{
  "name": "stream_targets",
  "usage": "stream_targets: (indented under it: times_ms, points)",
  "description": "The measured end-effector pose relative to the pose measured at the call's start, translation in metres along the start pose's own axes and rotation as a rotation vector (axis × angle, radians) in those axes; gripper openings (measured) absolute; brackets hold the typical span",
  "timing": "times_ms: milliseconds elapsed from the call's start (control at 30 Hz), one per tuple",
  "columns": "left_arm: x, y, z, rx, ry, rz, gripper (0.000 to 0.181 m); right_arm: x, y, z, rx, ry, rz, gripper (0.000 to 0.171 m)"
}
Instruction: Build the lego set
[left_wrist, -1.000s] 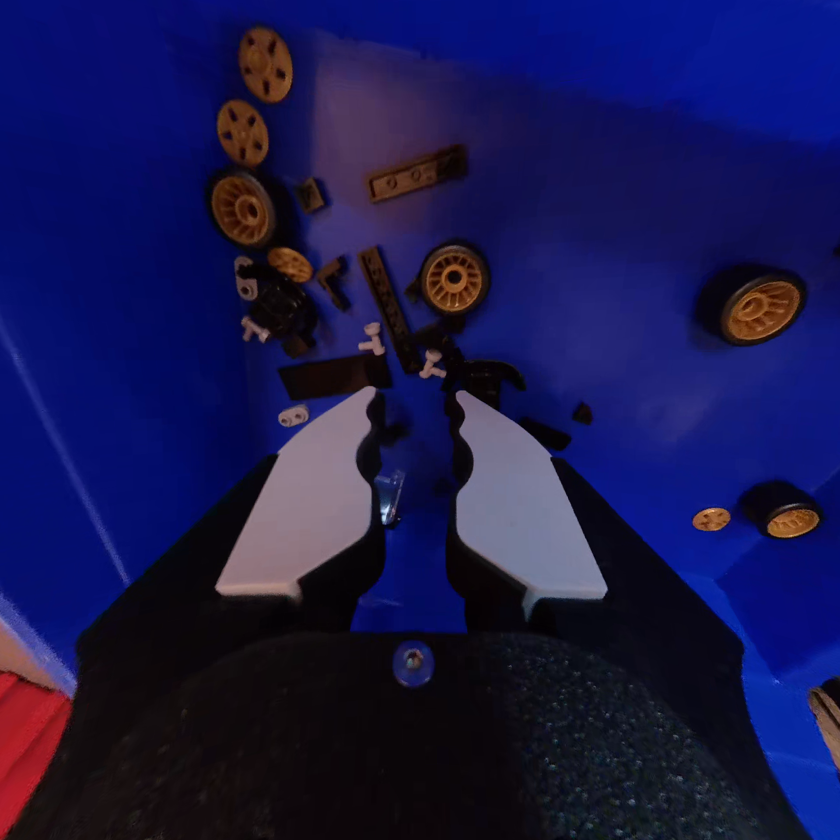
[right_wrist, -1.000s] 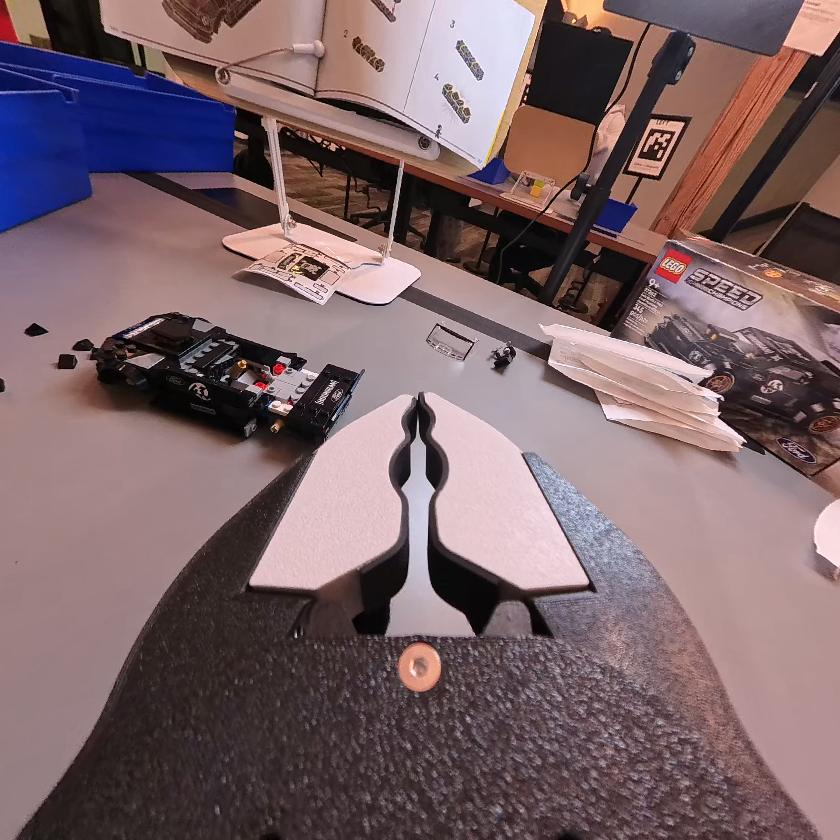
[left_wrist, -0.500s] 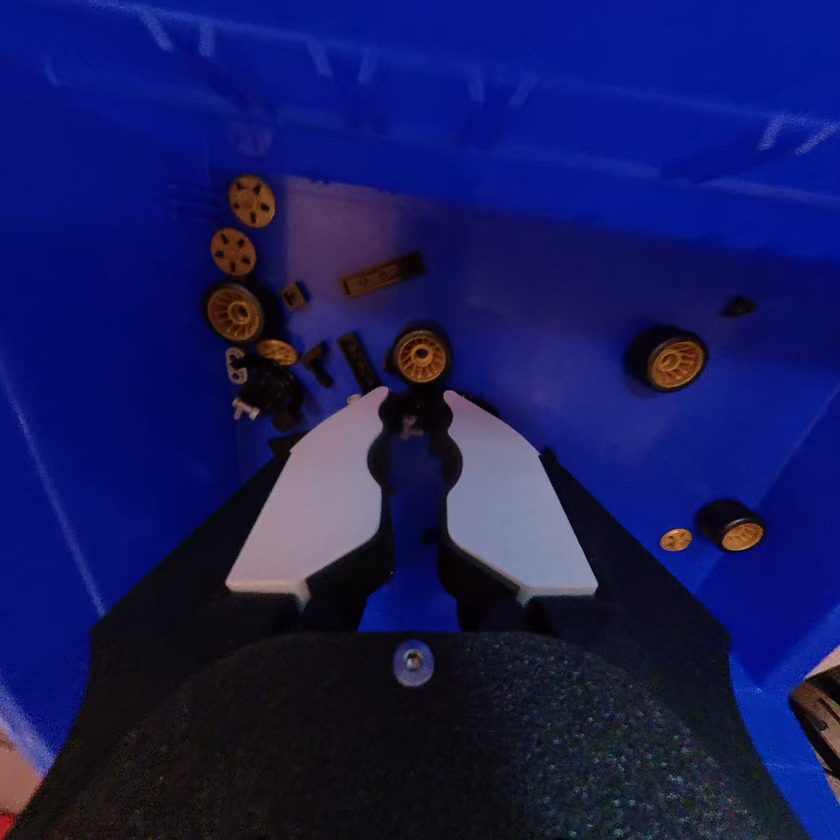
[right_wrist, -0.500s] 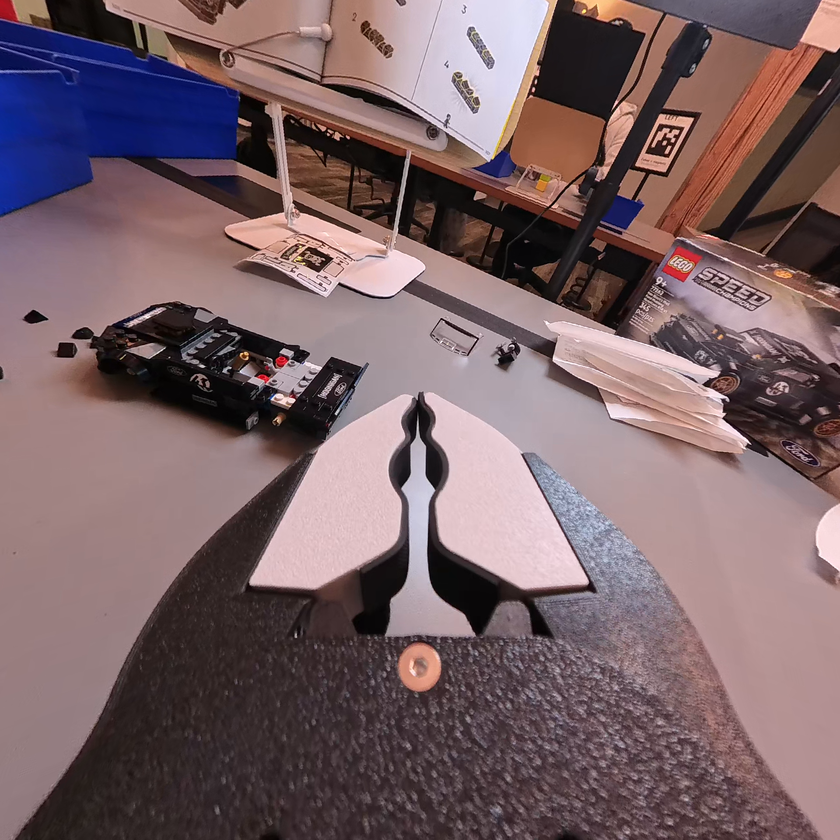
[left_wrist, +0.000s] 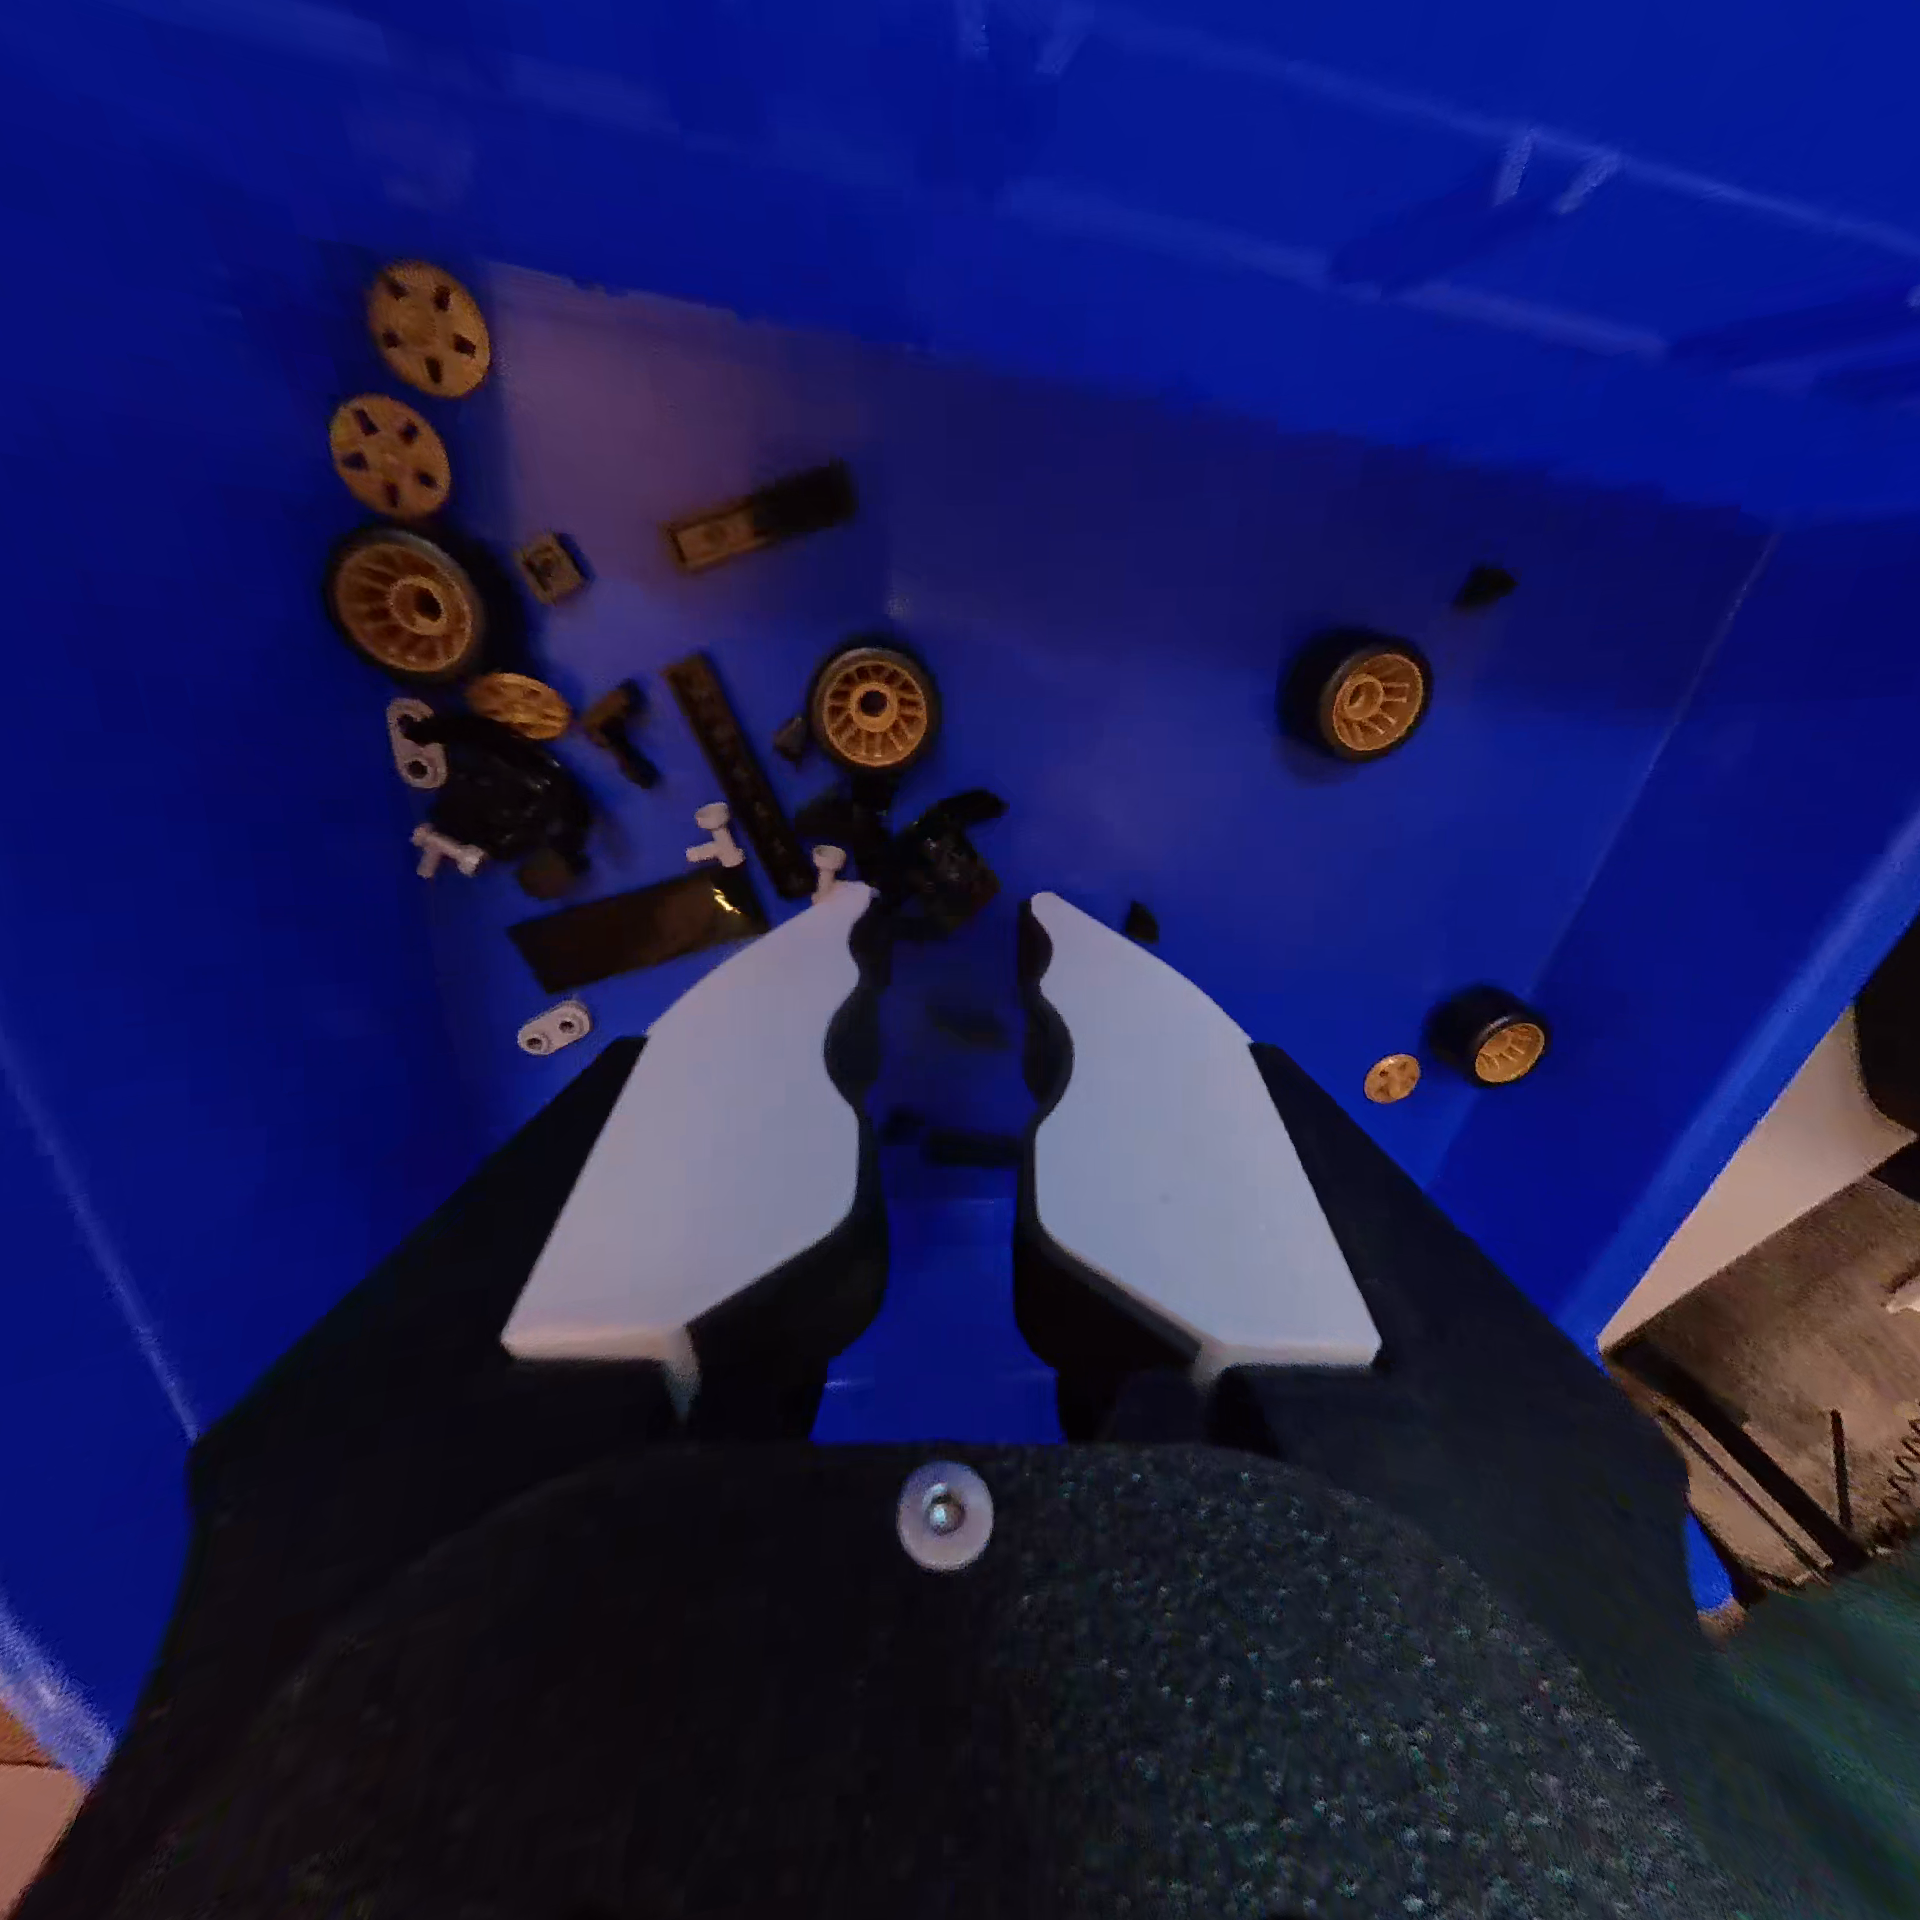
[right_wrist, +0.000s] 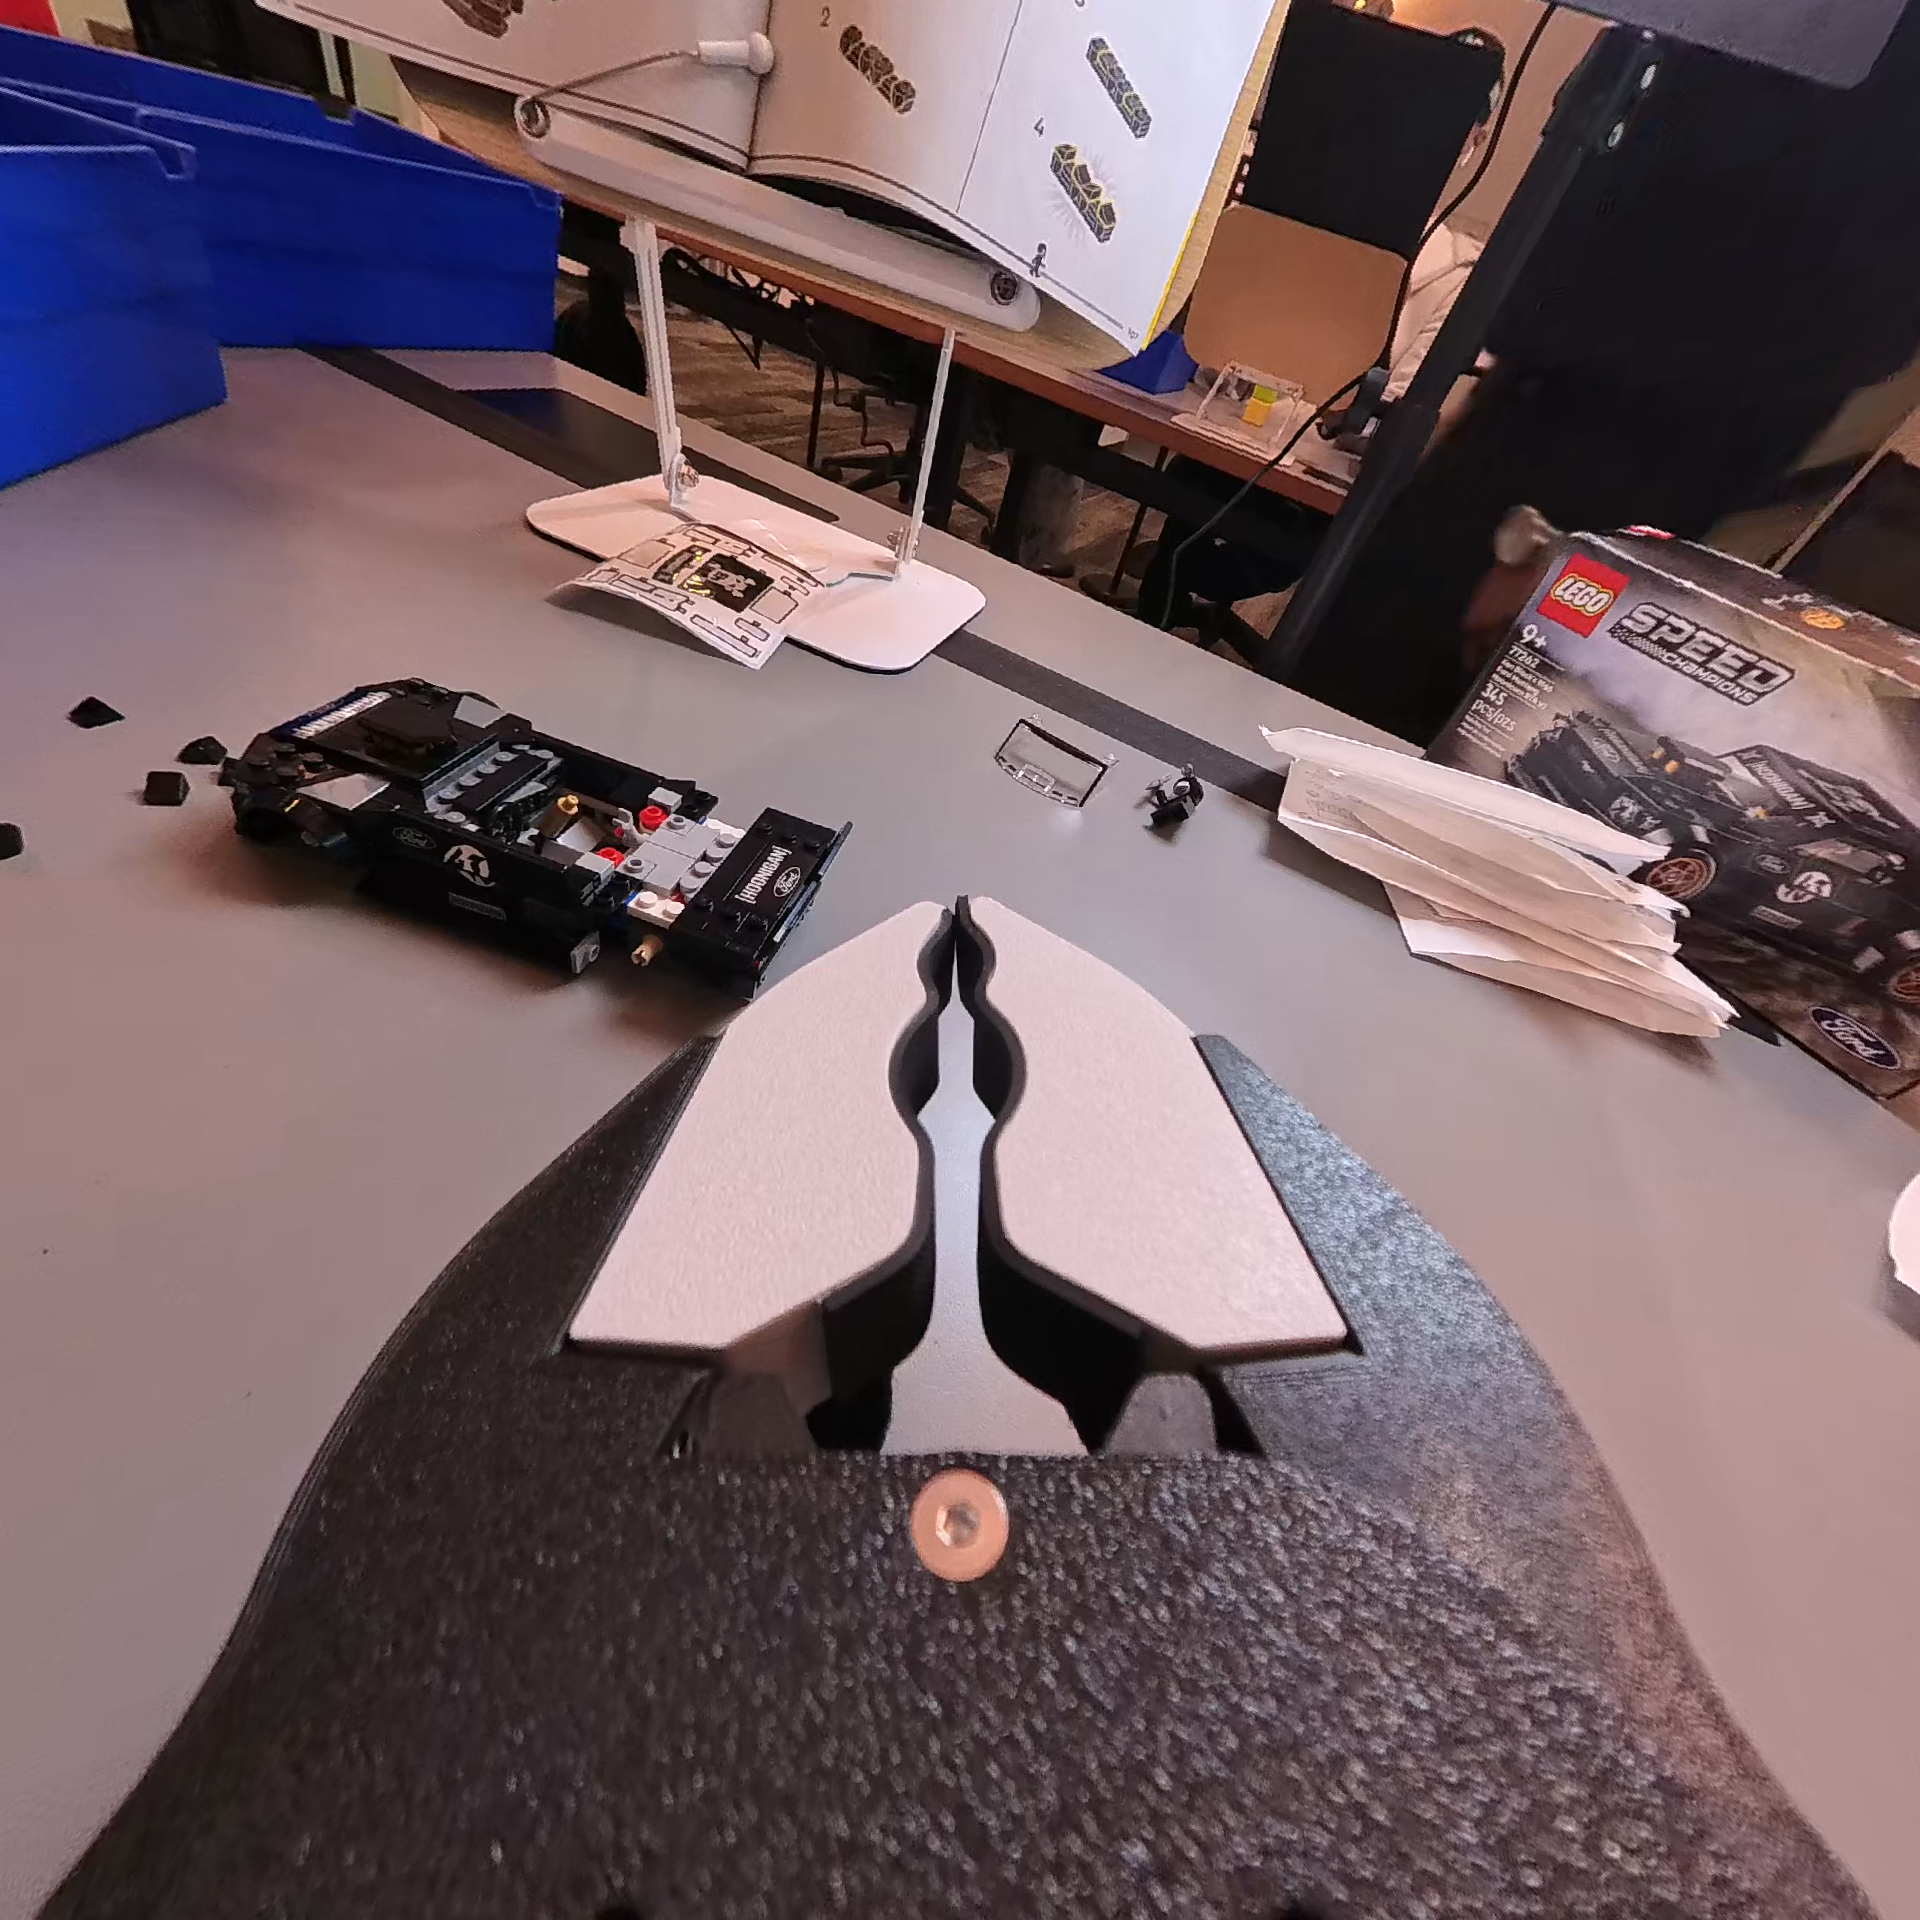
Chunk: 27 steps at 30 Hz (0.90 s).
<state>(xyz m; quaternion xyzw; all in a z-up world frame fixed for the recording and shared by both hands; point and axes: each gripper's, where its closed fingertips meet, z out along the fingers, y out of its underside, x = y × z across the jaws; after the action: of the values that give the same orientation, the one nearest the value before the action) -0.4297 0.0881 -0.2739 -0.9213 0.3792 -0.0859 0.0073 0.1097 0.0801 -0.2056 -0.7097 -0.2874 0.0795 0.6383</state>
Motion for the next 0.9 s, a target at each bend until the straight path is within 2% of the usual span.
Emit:
stream_targets:
  times_ms: [100, 267, 367, 633, 700, 900]
  points:
    - [0.002, 0.0, -0.002, -0.001, 0.019, 0.015, 0.024, 0.0, 0.0, 0.0, 0.001, 0.0, 0.0, 0.0]
    - [-0.026, -0.022, -0.004, 0.127, -0.118, 0.006, 0.013, -0.001, 0.0, 0.0, -0.001, -0.005, -0.002, 0.0]
    - [-0.033, -0.022, 0.003, 0.109, -0.175, 0.045, 0.012, -0.001, 0.0, 0.0, -0.002, -0.006, -0.003, 0.0]
    - [-0.024, -0.022, 0.012, 0.082, -0.147, 0.098, 0.016, -0.002, 0.001, 0.001, -0.007, -0.011, -0.005, 0.0]
    - [-0.015, -0.03, 0.014, 0.13, -0.112, 0.129, 0.016, -0.002, 0.001, 0.001, -0.008, -0.012, -0.006, 0.0]
    - [-0.023, -0.026, 0.008, 0.121, -0.139, 0.097, 0.017, -0.003, 0.001, 0.001, -0.009, -0.016, -0.008, 0.0]
